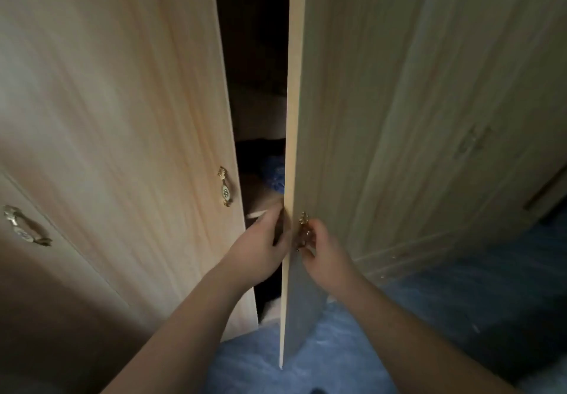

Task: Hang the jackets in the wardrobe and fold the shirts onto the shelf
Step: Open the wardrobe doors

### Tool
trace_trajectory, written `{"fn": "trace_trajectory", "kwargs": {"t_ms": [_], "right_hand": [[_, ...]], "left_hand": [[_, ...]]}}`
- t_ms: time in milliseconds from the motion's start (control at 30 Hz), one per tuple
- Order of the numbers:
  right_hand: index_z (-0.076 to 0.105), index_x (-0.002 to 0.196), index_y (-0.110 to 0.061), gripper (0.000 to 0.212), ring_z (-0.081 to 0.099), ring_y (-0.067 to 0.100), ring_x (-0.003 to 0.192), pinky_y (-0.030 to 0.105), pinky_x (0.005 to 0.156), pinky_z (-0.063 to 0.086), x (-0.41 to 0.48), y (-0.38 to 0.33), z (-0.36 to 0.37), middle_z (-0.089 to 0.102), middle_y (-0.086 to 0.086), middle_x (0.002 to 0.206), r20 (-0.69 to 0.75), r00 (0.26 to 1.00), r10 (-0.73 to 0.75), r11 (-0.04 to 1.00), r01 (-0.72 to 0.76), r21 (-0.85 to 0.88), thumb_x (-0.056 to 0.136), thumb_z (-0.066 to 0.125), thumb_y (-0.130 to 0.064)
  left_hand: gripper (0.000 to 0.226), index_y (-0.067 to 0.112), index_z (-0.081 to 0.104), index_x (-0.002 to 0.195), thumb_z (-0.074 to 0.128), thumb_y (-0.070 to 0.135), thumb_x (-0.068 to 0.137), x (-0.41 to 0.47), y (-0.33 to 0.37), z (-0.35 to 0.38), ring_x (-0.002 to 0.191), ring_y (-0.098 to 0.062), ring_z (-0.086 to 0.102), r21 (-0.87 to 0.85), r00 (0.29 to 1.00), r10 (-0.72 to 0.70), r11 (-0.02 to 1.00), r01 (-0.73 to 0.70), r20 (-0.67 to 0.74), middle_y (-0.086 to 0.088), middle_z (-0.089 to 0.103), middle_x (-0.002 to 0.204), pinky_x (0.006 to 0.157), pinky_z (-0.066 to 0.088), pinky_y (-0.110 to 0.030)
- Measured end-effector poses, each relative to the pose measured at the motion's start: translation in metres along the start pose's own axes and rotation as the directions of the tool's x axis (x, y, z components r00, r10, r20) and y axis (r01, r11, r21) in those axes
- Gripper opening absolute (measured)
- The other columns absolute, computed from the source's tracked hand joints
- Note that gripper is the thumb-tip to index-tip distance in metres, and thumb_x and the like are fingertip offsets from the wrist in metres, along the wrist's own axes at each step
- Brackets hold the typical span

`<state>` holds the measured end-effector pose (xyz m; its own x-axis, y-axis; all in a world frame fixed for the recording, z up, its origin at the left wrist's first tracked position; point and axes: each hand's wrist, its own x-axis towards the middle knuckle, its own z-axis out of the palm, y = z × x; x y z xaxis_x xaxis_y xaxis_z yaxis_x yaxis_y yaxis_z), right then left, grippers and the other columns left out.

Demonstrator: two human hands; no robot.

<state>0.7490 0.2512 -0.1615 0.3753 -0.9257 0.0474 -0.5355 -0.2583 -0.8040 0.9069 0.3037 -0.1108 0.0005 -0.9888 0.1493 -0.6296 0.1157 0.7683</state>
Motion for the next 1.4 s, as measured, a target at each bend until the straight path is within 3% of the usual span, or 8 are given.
{"fn": "trace_trajectory", "kwargs": {"t_ms": [133, 267, 433, 567, 800, 933, 1067, 1400], "right_hand": [[0.047, 0.126, -0.034, 0.042, 0.064, 0.01, 0.108, 0.032, 0.095, 0.05, -0.057, 0.026, -0.037, 0.066, -0.009, 0.115, -0.125, 0.992, 0.015, 0.999, -0.01, 0.041, 0.09, 0.061, -0.017], [0.047, 0.122, -0.039, 0.038, 0.06, -0.002, 0.11, 0.024, 0.096, 0.048, -0.098, 0.049, -0.081, 0.064, -0.018, 0.117, -0.197, 0.979, 0.057, 0.994, -0.037, 0.102, 0.091, 0.063, -0.024], [0.048, 0.115, -0.05, 0.041, 0.06, -0.004, 0.111, 0.032, 0.1, 0.05, -0.124, 0.095, -0.138, 0.063, -0.022, 0.117, -0.248, 0.962, 0.113, 0.986, -0.077, 0.151, 0.088, 0.065, -0.027], [0.046, 0.124, -0.047, 0.049, 0.058, 0.002, 0.12, 0.036, 0.106, 0.047, -0.133, 0.135, -0.192, 0.062, -0.015, 0.126, -0.243, 0.967, 0.077, 0.986, -0.036, 0.166, 0.093, 0.064, -0.015], [0.042, 0.142, -0.034, 0.056, 0.058, 0.012, 0.12, 0.033, 0.103, 0.047, -0.134, 0.16, -0.253, 0.059, -0.014, 0.126, -0.074, 0.99, 0.118, 0.989, -0.11, 0.102, 0.091, 0.061, -0.022], [0.041, 0.135, -0.038, 0.05, 0.061, 0.014, 0.109, 0.037, 0.091, 0.053, -0.168, 0.16, -0.252, 0.061, -0.009, 0.118, -0.129, 0.986, 0.106, 0.975, -0.128, -0.18, 0.087, 0.053, -0.028], [0.04, 0.132, -0.032, 0.041, 0.054, 0.016, 0.111, 0.032, 0.086, 0.05, -0.206, 0.149, -0.225, 0.053, -0.007, 0.122, 0.002, 0.984, 0.176, 0.873, -0.155, -0.462, 0.092, 0.051, -0.037], [0.013, 0.156, -0.027, 0.065, 0.019, 0.017, 0.149, 0.034, 0.117, 0.031, -0.117, 0.096, -0.129, 0.019, -0.005, 0.163, 0.27, 0.96, -0.075, 0.828, 0.211, -0.52, 0.099, 0.043, -0.034]], "left_hand": [[0.046, 0.039, 0.044, 0.135, 0.051, 0.024, 0.092, -0.016, 0.036, 0.055, 0.108, -0.007, 0.064, -0.165, 0.993, 0.115, 0.98, -0.107, 0.038, 0.011, 0.064, 0.117, 0.092, 0.054, -0.042], [0.056, 0.037, 0.039, 0.146, 0.048, 0.013, 0.097, -0.026, 0.071, 0.103, 0.122, -0.005, 0.057, -0.213, 0.977, 0.183, 0.964, -0.156, 0.113, 0.011, 0.058, 0.133, 0.098, 0.053, -0.034], [0.063, 0.031, 0.031, 0.153, 0.048, 0.01, 0.096, -0.017, 0.117, 0.161, 0.125, -0.001, 0.054, -0.233, 0.966, 0.174, 0.964, -0.127, 0.192, 0.011, 0.054, 0.141, 0.105, 0.048, -0.033], [0.07, 0.033, 0.024, 0.156, 0.053, 0.012, 0.096, -0.006, 0.162, 0.211, 0.12, 0.0, 0.057, -0.198, 0.964, 0.133, 0.976, -0.087, 0.231, 0.01, 0.054, 0.14, 0.105, 0.046, -0.027], [0.079, 0.036, 0.001, 0.158, 0.051, 0.023, 0.098, 0.006, 0.22, 0.265, 0.142, -0.01, 0.036, 0.058, 0.97, 0.063, 0.995, -0.078, 0.236, 0.012, 0.021, 0.162, 0.109, 0.026, -0.015], [0.077, 0.046, -0.002, 0.154, 0.045, 0.03, 0.095, -0.007, 0.201, 0.258, 0.143, -0.023, 0.035, 0.37, 0.972, 0.031, 0.921, -0.118, 0.234, 0.01, 0.015, 0.165, 0.11, 0.04, -0.04], [0.072, 0.039, 0.004, 0.155, 0.043, 0.033, 0.095, -0.034, 0.149, 0.23, 0.145, -0.026, 0.029, 0.527, 0.961, -0.202, 0.847, 0.074, 0.188, 0.006, 0.017, 0.164, 0.109, 0.041, -0.044], [0.062, 0.027, 0.023, 0.155, 0.045, 0.035, 0.098, -0.059, 0.047, 0.115, 0.142, -0.028, 0.034, 0.55, 0.891, -0.451, 0.73, 0.407, -0.061, 0.0, 0.027, 0.161, 0.114, 0.035, -0.042]]}}
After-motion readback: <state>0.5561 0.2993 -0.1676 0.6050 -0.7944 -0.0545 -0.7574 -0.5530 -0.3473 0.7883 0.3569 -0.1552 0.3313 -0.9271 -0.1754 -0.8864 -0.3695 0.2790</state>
